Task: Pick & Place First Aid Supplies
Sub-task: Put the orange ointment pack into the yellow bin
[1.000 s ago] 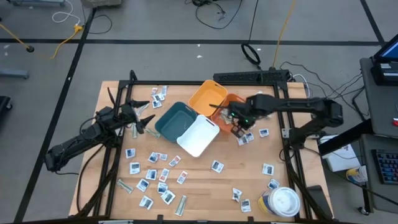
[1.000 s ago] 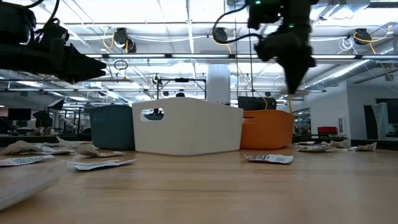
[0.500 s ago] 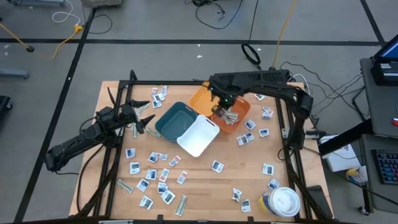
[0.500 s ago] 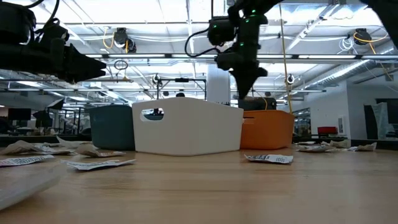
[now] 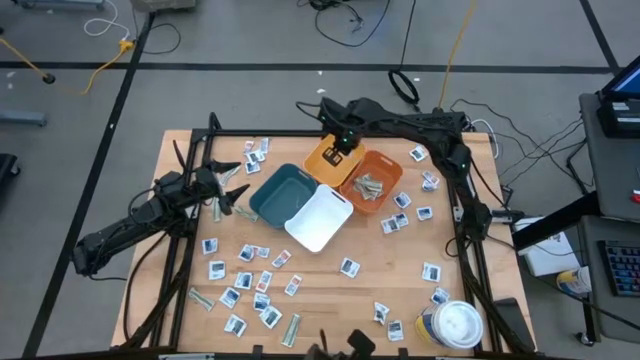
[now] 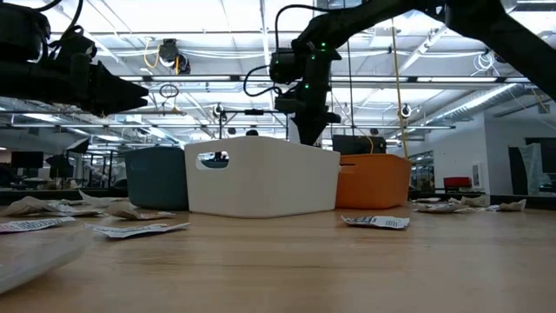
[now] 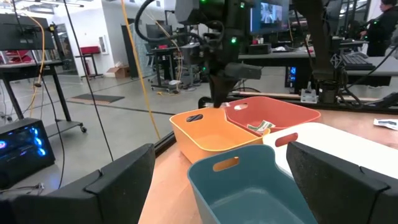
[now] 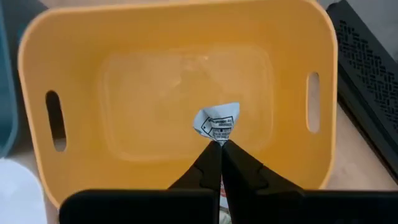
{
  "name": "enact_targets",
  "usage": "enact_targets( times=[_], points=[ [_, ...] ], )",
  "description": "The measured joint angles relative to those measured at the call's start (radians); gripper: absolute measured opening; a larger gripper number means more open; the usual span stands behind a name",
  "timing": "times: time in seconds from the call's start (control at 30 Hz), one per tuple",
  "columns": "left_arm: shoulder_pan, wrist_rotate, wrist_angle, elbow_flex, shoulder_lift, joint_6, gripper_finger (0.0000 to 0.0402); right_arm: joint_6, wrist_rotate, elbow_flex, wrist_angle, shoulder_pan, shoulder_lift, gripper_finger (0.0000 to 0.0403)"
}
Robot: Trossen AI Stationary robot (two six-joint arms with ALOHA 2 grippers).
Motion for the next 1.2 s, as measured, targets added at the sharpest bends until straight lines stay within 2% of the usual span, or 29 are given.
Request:
enact_targets(
  times=[0.4,0.73,0.87,1.1,1.2],
  points=[
    [0.0,0.0,0.0,0.0,0.0,0.0,0.0367,-0.02,0.002,0.001,0.068,0.003,0.125,0.0],
    [0.0,0.0,0.0,0.0,0.0,0.0,0.0367,-0.054,0.003,-0.016,0.096,0.019,0.131,0.0018],
    [0.0,0.0,0.0,0.0,0.0,0.0,0.0367,-0.054,0.0,-0.016,0.076,0.024,0.131,0.0052],
    [0.0,0.0,0.0,0.0,0.0,0.0,0.0367,-0.052,0.001,-0.017,0.062,0.024,0.124,0.0161],
    [0.0,0.0,0.0,0.0,0.0,0.0,0.0367,-0.063,0.001,-0.017,0.044,0.023,0.103,0.0195]
  ],
)
